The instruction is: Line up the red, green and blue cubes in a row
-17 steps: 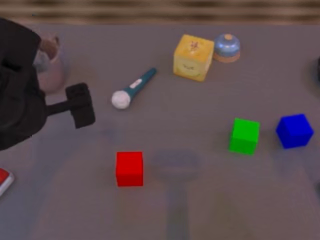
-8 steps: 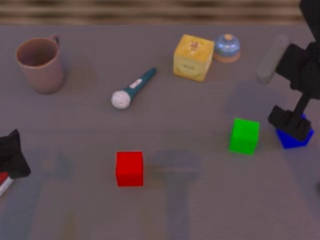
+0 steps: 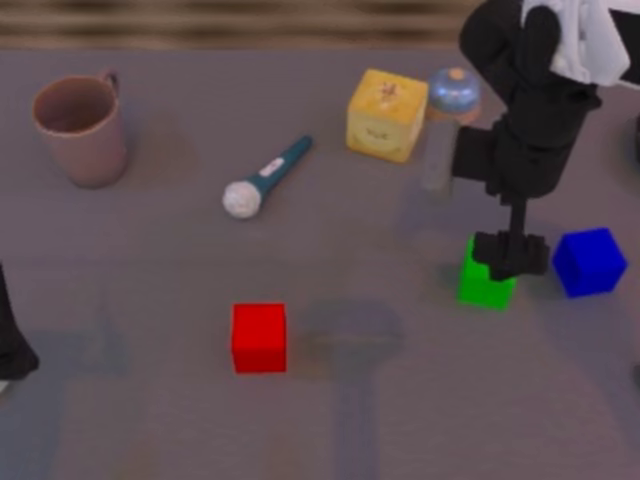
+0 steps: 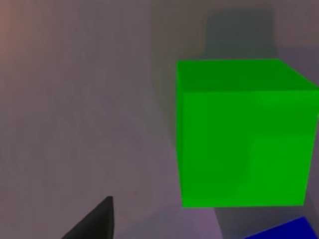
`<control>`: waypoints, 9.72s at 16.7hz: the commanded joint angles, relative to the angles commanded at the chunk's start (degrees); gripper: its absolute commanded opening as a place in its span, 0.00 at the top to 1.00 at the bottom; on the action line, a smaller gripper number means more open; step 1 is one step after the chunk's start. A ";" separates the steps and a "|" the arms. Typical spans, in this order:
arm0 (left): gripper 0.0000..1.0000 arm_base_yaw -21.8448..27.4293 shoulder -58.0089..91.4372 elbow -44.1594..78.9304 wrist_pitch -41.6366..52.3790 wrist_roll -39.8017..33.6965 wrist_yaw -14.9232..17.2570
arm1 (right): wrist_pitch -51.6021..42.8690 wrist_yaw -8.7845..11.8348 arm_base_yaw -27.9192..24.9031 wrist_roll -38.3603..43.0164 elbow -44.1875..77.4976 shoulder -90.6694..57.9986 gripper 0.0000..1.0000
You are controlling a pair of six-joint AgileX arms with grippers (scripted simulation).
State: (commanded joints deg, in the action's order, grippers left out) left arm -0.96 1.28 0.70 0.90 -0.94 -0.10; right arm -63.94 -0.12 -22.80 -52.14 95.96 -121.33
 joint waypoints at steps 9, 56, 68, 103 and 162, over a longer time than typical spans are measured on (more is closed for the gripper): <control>0.00 -0.19 -1.28 -0.70 -0.90 0.94 0.10 | 1.74 -0.04 -0.19 -0.70 -0.51 -2.09 0.00; 0.00 -0.19 -1.28 -0.70 -0.90 0.94 0.10 | 0.98 -0.06 -1.33 -0.26 0.19 -2.03 1.00; 0.00 -0.19 -1.28 -0.70 -0.90 0.94 0.10 | -5.00 0.03 -21.98 7.60 8.59 -4.23 1.00; 0.00 -0.19 -1.28 -0.70 -0.90 0.94 0.10 | 8.88 0.00 -21.98 7.65 -1.47 -8.05 0.00; 0.00 -0.19 -1.28 -0.70 -0.90 0.94 0.10 | 18.85 -0.06 14.36 50.08 -14.43 -5.10 0.53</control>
State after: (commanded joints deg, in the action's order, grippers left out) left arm -1.15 0.00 0.00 0.00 0.00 0.00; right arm -45.09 -0.18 -8.44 -2.06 81.53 -126.44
